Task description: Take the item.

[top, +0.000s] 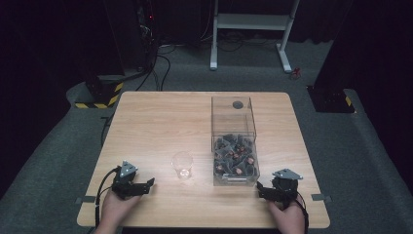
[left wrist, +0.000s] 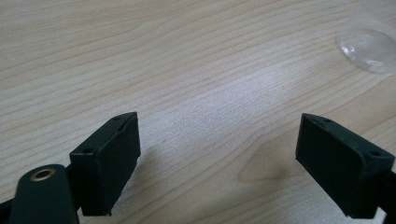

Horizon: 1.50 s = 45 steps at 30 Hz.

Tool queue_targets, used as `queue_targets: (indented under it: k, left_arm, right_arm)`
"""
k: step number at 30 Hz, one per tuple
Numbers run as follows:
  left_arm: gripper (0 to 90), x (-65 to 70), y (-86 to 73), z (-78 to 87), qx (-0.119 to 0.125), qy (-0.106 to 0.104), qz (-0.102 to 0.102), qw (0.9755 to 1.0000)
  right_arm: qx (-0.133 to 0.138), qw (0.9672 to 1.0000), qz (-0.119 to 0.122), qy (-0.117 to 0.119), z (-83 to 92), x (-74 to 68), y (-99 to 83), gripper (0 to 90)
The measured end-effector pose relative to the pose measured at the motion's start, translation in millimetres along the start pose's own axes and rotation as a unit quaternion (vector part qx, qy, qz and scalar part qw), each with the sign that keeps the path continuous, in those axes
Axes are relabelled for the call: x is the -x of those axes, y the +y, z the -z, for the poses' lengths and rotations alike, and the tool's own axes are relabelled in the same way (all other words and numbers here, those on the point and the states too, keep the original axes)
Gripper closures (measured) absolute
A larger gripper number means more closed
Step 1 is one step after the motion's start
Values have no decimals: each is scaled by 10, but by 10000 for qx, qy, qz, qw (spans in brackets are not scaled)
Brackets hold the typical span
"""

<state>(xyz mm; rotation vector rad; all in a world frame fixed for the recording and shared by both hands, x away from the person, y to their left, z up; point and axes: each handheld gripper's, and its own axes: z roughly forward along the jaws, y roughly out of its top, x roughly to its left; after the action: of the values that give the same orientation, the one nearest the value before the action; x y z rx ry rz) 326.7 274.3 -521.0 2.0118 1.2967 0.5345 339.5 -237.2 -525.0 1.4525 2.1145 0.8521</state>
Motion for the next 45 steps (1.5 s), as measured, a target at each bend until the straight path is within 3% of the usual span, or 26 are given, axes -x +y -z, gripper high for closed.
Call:
queue_targets:
  k: [17, 25, 37, 45]
  left_arm:
    - [121, 76, 73, 155, 440, 55, -141, 9989]
    - [145, 79, 92, 226, 596, -36, -140, 9981]
    - [148, 78, 122, 385, 1192, -168, 34, 9927]
    - [152, 89, 148, 435, 1256, -102, -10, 9920]
  right_arm:
    - [3, 10000, 16, 11, 0, -1, 0, 83]
    - [3, 10000, 20, 18, 0, -2, 0, 83]
    - [1, 10000, 21, 23, 0, -3, 0, 83]
    - [0, 10000, 21, 23, 0, -3, 0, 83]
